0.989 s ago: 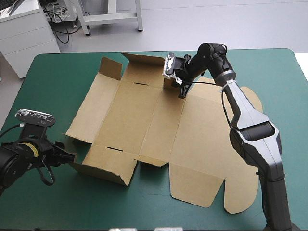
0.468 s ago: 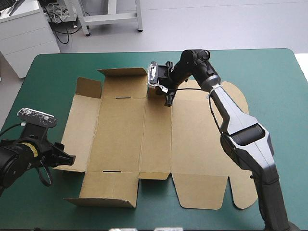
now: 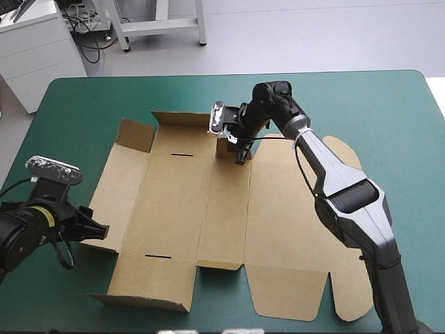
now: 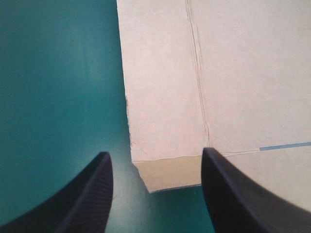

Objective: Fold the box

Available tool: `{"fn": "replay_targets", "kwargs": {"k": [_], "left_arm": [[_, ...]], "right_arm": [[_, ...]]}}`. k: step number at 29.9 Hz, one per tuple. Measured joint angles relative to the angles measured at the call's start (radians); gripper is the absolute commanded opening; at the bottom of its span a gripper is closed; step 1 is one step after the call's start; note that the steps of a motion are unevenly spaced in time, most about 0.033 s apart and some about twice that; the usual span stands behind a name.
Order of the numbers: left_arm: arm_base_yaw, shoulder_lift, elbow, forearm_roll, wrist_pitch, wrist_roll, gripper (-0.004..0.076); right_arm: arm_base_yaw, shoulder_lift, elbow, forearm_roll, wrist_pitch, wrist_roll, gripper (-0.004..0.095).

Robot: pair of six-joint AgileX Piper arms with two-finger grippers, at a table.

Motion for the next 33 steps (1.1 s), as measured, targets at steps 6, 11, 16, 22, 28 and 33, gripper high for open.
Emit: {"fn": "replay_targets", "kwargs": {"k": [6,11,16,22,28,33], "left_arm": [[0.000,0.000,0.000,0.000,0.000,0.008,0.0386],[0.000,0.000,0.000,0.000,0.000,0.011,0.0386],[0.000,0.018,0.000,0.003,0.000,0.011,0.0388],[0.000,0.085,-0.030,0.003,0.000,-0.006,0.0388],[0.008,0.129,-0.106,0.018,-0.001,-0.007,0.0388],[0.104,0.187,-0.145,0.022,-0.001,0.028,0.0388]], "right_arm": [[0.000,0.000,-0.053,-0.021,0.001,0.106,0.0792],[0.000,-0.029,-0.140,-0.127,0.005,0.344,0.0792],[-0.002,-0.113,-0.165,-0.208,0.005,0.604,0.0792],[-0.034,-0.248,-0.165,-0.217,0.006,0.795,0.0792],[-0.079,-0.460,-0.038,-0.222,0.006,0.861,0.0792],[-0.081,-0.684,0.236,-0.221,0.006,0.887,0.0756]]}}
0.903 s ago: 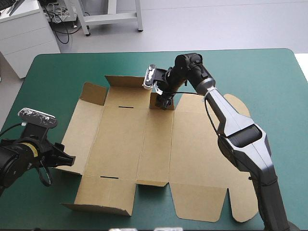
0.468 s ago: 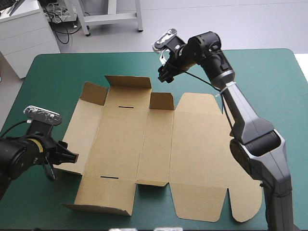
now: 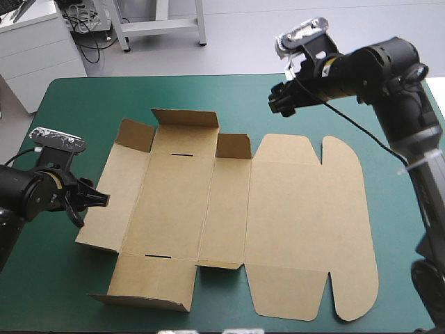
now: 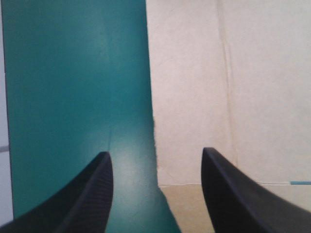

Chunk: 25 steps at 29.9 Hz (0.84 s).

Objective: Fold the box

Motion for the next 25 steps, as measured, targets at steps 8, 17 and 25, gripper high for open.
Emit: {"fn": "replay_targets", "kwargs": {"k": [8,17,25], "left_arm": [[0.347,0.040,0.000,-0.141,-0.006,0.159,0.0388],[0.562,0.071,0.003,-0.375,-0.050,0.278,0.0388],[0.697,0.236,0.085,-0.540,-0.086,0.354,0.0388]], "right_arm": [[0.000,-0.320,0.426,-0.095,0.000,0.085,0.0732],[0.000,-0.675,0.734,-0.109,0.000,0.199,0.0732],[0.000,-0.947,0.922,-0.135,0.000,0.281,0.0732]]}}
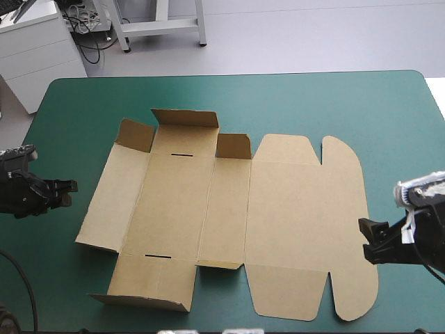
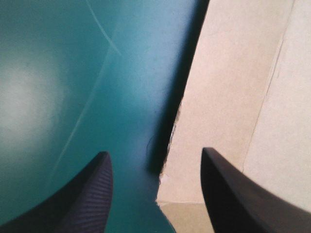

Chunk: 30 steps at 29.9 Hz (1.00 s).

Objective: Fold the box

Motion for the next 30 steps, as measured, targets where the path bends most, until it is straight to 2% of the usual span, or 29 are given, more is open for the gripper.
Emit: {"fn": "replay_targets", "kwargs": {"k": [7,16,30], "left_arm": [[0.083,0.069,0.096,-0.184,-0.025,0.118,0.0388],[0.094,0.214,0.111,-0.250,-0.034,0.171,0.0388],[0.101,0.406,0.103,-0.411,0.031,0.281,0.0387]], "right_arm": [[0.000,-0.066,0.032,-0.011,0.001,0.014,0.0732],[0.000,-0.066,0.033,-0.012,0.000,0.014,0.0732],[0.000,-0.066,0.034,-0.013,0.000,0.014,0.0720]]}}
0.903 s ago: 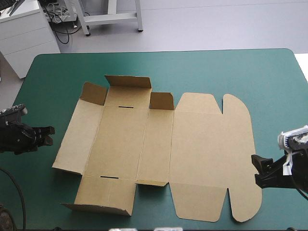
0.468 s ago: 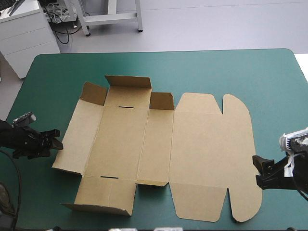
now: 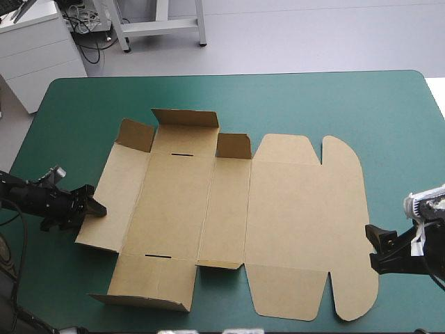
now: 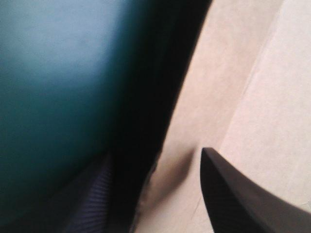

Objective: Fold the box

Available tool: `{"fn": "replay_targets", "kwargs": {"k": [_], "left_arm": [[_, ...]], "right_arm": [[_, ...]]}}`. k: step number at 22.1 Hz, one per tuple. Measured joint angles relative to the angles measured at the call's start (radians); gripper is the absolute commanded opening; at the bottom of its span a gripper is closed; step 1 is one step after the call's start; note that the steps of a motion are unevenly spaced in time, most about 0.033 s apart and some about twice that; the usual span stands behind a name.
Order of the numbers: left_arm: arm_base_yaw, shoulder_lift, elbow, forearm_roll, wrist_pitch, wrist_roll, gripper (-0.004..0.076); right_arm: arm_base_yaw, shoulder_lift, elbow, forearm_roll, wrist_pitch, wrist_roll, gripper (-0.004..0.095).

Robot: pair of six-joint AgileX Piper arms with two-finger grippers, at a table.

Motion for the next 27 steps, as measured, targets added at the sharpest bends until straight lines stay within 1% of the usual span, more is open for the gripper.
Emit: {"fn": "replay_targets", "kwargs": {"k": [4,5,6,7,8,9,10,14,17,21,27], "left_arm": [[-0.002,0.019,0.004,-0.084,0.005,0.056,0.0370],[-0.003,0.020,0.005,-0.091,0.004,0.059,0.0323],[-0.009,0.021,0.006,-0.096,-0.001,0.063,0.0300],[-0.013,0.021,0.006,-0.096,-0.005,0.063,0.0249],[-0.027,0.024,0.006,-0.096,-0.008,0.063,0.0232],[-0.037,0.027,0.006,-0.096,-0.009,0.064,0.0189],[-0.056,0.028,0.006,-0.098,-0.009,0.065,0.0167],[-0.097,0.026,-0.011,-0.124,0.012,0.071,-0.0034],[-0.133,0.022,-0.053,-0.120,0.034,0.083,-0.0032],[-0.220,0.023,-0.135,-0.084,0.012,0.106,-0.0032],[-0.334,0.031,-0.257,-0.068,0.002,0.123,-0.0032]], "right_arm": [[0.000,0.000,0.000,-0.002,0.000,0.000,0.0720],[0.000,0.000,0.000,-0.003,0.000,0.000,0.0720],[0.000,0.000,0.000,-0.006,0.000,0.000,0.0720],[0.000,0.000,0.000,-0.006,0.000,0.000,0.0717],[0.000,0.000,0.000,-0.006,0.000,0.001,0.0715],[0.000,0.000,0.000,-0.006,0.000,0.001,0.0714],[0.000,0.000,0.000,-0.008,-0.003,0.001,0.0715],[0.000,0.000,0.000,-0.009,-0.006,0.001,0.0712],[0.000,0.000,0.000,-0.009,-0.008,0.001,0.0677],[0.000,0.000,0.000,-0.009,-0.013,0.001,0.0643],[0.000,0.000,0.000,-0.009,-0.013,0.001,0.0639]]}}
